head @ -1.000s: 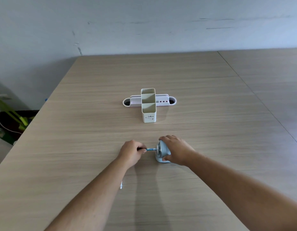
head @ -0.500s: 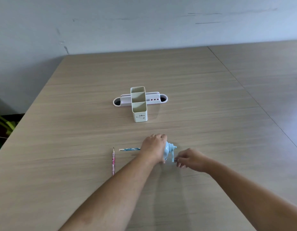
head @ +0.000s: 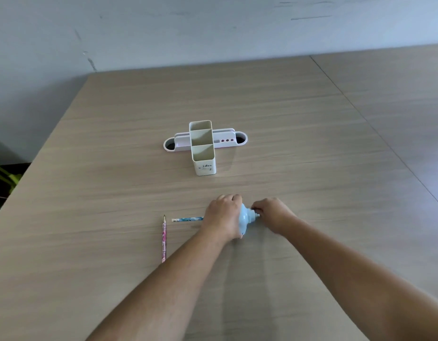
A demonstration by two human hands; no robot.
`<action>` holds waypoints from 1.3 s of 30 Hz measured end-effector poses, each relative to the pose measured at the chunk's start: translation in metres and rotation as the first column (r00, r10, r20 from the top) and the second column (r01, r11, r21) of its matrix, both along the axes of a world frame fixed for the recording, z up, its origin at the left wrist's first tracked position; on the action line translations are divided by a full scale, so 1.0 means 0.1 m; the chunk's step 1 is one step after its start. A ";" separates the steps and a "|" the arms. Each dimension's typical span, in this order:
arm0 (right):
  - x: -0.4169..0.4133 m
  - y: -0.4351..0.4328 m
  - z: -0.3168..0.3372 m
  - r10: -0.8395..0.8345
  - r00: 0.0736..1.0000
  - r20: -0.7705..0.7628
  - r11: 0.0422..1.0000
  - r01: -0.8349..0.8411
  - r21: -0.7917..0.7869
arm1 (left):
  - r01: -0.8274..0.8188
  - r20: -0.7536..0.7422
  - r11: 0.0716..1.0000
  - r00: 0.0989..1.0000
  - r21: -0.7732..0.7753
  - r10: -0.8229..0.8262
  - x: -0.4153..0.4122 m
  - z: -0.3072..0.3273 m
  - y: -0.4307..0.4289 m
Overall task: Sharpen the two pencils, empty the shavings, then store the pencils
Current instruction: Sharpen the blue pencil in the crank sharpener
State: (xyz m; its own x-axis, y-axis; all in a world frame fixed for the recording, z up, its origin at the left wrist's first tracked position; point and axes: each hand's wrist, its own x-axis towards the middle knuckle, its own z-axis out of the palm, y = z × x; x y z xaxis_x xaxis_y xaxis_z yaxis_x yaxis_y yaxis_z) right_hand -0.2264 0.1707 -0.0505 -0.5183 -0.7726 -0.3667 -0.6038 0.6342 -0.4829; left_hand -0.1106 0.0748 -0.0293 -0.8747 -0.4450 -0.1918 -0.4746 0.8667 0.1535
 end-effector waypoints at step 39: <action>-0.21 -0.14 0.40 0.115 0.979 -0.168 0.992 -0.105 0.069 | -0.003 -0.019 1.000 1.000 0.009 0.003 0.02 0.02 0.00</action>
